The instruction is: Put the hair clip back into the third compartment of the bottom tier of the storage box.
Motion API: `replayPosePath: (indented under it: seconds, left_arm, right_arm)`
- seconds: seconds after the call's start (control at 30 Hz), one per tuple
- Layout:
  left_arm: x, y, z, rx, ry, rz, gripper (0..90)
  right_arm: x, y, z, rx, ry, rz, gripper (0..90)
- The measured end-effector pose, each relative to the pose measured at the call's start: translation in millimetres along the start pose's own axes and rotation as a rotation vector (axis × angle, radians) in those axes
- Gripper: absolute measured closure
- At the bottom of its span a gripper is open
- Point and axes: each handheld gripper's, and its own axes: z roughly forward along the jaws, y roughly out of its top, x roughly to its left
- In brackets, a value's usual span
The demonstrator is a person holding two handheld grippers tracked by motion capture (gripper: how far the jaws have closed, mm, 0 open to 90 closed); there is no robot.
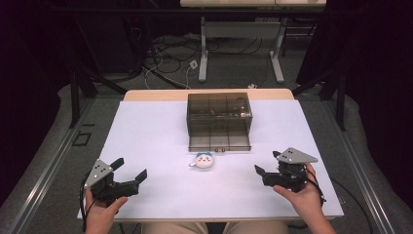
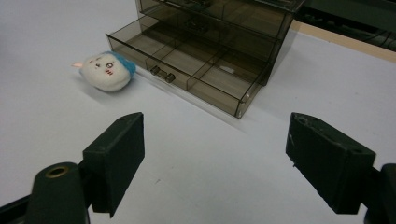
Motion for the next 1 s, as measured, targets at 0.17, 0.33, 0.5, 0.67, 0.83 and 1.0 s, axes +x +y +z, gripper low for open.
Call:
replayPosePath:
  seconds: [0.17,0.33,0.5,0.67,0.83,1.0]
  left_arm:
    - [0.1,-0.3,0.7,-0.002,-0.002,-0.005,2.8]
    - [0.6,-0.6,1.2,0.001,-0.001,-0.007,2.8]
    - [0.6,-1.2,2.0,0.006,0.001,-0.015,2.9]
    - [1.1,-1.6,2.1,0.012,0.004,-0.013,3.6]
    - [0.9,-1.8,2.1,0.013,0.000,-0.016,3.5]
    - [0.8,-1.9,2.7,0.014,-0.001,-0.016,3.6]
  right_arm:
    - [2.2,4.4,2.4,-0.009,0.019,-0.026,21.4]
    - [6.4,10.0,8.7,-0.010,0.046,-0.058,21.4]
    - [12.5,17.8,14.4,-0.006,0.070,-0.079,21.4]
    - [21.1,27.3,21.2,0.003,0.104,-0.081,21.2]
    - [26.3,34.0,26.1,0.019,0.130,-0.090,21.2]
    - [31.8,41.4,33.3,0.036,0.155,-0.090,20.0]
